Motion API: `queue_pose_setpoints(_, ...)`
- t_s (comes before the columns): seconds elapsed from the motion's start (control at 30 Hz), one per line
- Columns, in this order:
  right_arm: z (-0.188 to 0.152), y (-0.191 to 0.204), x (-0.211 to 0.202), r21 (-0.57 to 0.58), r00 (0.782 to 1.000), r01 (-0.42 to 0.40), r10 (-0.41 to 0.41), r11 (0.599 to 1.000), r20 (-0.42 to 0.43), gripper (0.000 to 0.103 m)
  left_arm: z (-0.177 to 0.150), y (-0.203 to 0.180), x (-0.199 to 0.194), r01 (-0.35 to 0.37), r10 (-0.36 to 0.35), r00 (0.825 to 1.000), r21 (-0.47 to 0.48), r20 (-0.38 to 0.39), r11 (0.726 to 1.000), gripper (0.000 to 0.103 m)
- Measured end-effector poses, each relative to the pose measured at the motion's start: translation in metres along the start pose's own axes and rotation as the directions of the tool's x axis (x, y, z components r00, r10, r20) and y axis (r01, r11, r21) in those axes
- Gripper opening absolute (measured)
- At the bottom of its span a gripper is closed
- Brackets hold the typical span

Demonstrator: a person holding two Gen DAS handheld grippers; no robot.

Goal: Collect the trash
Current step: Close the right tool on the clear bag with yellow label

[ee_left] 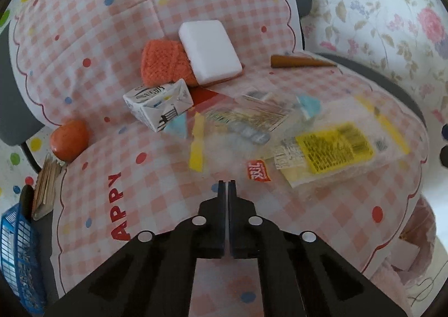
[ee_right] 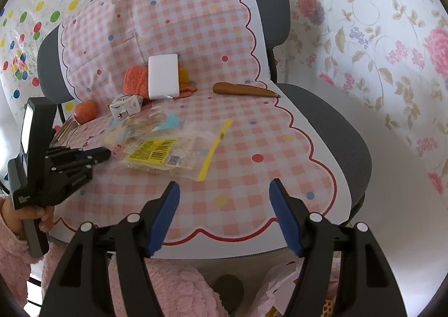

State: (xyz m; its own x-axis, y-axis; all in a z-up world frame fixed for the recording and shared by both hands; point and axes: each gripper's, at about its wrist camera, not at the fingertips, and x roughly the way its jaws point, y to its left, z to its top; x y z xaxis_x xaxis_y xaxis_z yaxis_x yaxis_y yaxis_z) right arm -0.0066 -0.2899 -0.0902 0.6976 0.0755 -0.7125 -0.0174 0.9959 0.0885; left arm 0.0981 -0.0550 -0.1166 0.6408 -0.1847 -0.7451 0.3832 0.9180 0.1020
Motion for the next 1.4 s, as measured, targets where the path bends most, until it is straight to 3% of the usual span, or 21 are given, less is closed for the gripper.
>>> queue_pose_setpoints(0.17,0.001,0.0,0.004,0.015,1.0,-0.017,0.017,1.0,-0.007,0.069,0.005,0.015,-0.031,0.063,-0.056,0.994,-0.076,0.089,0.995,0.0)
queue_pose_setpoints(0.27,0.0,0.002,0.006,0.011,1.0,-0.018,0.019,1.0,-0.012,0.07,0.01,0.018,-0.037,0.102,-0.097,0.992,-0.072,0.076,0.992,0.011)
queue_pose_setpoints(0.33,0.001,0.004,0.009,0.007,1.0,-0.018,0.018,1.0,-0.015,0.07,0.012,0.014,-0.038,0.089,-0.084,0.993,-0.054,0.086,0.995,0.047)
queue_pose_setpoints(0.4,0.003,0.003,0.012,0.011,1.0,-0.02,0.02,1.0,-0.019,0.071,0.015,0.006,-0.036,0.065,-0.062,0.993,-0.027,0.1,0.998,0.06)
queue_pose_setpoints(0.6,0.017,-0.002,0.029,0.027,0.999,-0.04,0.041,0.999,-0.035,0.072,0.033,-0.012,-0.007,0.092,-0.092,0.993,0.001,0.073,0.996,0.06)
queue_pose_setpoints(0.73,0.024,-0.005,0.046,0.079,0.992,-0.105,0.11,0.991,-0.059,0.072,0.035,-0.006,0.0,0.124,-0.12,0.99,-0.059,0.07,0.99,0.06)
queue_pose_setpoints(1.1,0.03,-0.005,0.101,0.284,0.957,-0.23,0.269,0.931,-0.107,0.072,0.009,0.043,-0.006,0.041,-0.035,0.999,-0.154,0.042,0.987,0.059)
queue_pose_setpoints(1.13,0.032,-0.003,0.102,0.293,0.954,-0.242,0.282,0.925,-0.102,0.068,0.007,0.046,-0.007,0.04,-0.034,0.999,-0.161,0.039,0.986,0.059)
queue_pose_setpoints(1.2,0.034,-0.001,0.103,0.313,0.952,-0.24,0.286,0.919,-0.108,0.035,0.003,0.05,-0.011,0.037,-0.031,0.999,-0.17,0.039,0.985,0.059)
queue_pose_setpoints(1.23,0.035,0.0,0.102,0.319,0.953,-0.239,0.285,0.917,-0.106,0.027,0.002,0.052,-0.015,0.035,-0.028,0.999,-0.174,0.043,0.984,0.059)
queue_pose_setpoints(1.3,0.038,0.002,0.092,0.303,0.957,-0.241,0.278,0.922,-0.087,0.017,0.0,0.053,-0.021,0.034,-0.025,0.998,-0.18,0.051,0.983,0.059)
queue_pose_setpoints(1.4,0.048,0.006,0.063,0.232,0.966,-0.238,0.254,0.943,-0.041,0.013,0.0,0.052,-0.032,0.031,-0.02,0.998,-0.173,0.065,0.984,0.059)
